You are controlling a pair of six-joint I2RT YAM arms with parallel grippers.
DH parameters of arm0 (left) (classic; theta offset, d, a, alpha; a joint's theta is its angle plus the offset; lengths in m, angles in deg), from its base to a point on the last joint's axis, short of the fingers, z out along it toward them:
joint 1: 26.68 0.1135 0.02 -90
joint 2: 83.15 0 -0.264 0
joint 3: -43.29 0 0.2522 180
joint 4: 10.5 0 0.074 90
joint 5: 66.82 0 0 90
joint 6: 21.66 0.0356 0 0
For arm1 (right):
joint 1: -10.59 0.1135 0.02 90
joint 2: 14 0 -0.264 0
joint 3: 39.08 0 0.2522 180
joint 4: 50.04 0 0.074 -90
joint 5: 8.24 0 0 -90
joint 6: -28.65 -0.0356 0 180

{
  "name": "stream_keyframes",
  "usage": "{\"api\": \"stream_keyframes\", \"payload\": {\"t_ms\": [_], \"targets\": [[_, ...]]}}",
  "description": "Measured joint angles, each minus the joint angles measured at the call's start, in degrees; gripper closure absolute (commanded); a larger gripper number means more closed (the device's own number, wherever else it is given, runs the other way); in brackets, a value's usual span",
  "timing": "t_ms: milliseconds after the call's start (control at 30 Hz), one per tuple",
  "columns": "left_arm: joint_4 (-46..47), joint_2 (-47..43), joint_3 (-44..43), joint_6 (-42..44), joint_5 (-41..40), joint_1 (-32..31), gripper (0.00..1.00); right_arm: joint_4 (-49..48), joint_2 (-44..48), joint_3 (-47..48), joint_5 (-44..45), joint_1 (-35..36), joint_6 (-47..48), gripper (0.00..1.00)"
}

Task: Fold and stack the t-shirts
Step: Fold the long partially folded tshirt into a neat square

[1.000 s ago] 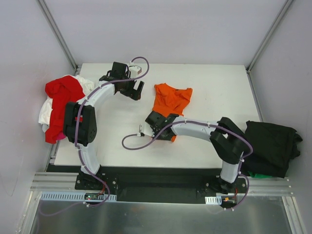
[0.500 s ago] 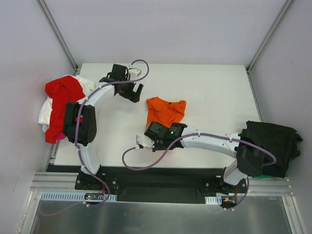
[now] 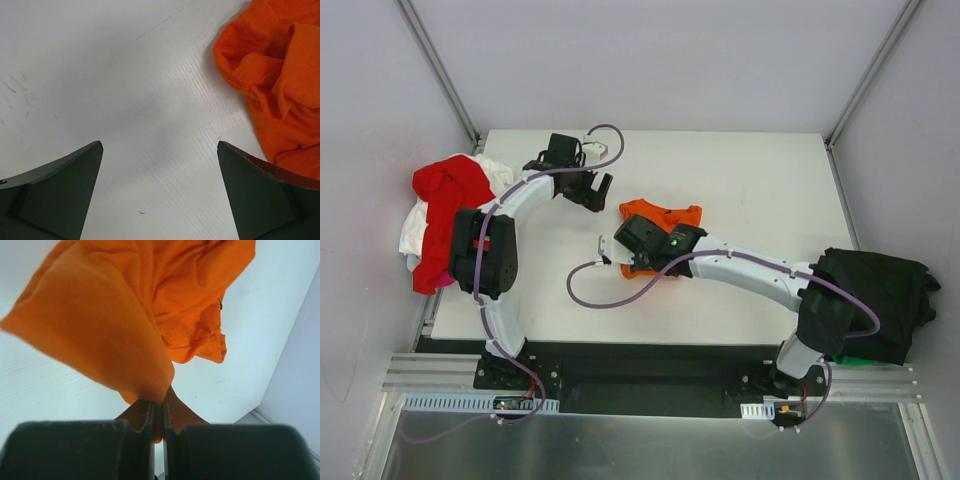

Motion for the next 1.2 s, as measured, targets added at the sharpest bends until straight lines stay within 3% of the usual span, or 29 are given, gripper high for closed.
{"api": "stream_keyframes", "payload": {"t_ms": [433,867,1200], "targets": [[0.42,0.0,0.52,0.02,-0.44,0.0,0.01,-1.31,-7.58,9.55,1.14,-9.25,4.9,0.99],[0.46,0.0,0.52,0.42,-1.36,0.02,0.01,-1.22,-16.0,21.29,1.44,-13.9,8.87,0.99],[3.04,-0.46,0.68,0.37,-9.73,1.99,0.01,-1.27,-23.74,29.49,0.81,-18.53,10.56,0.99]]}}
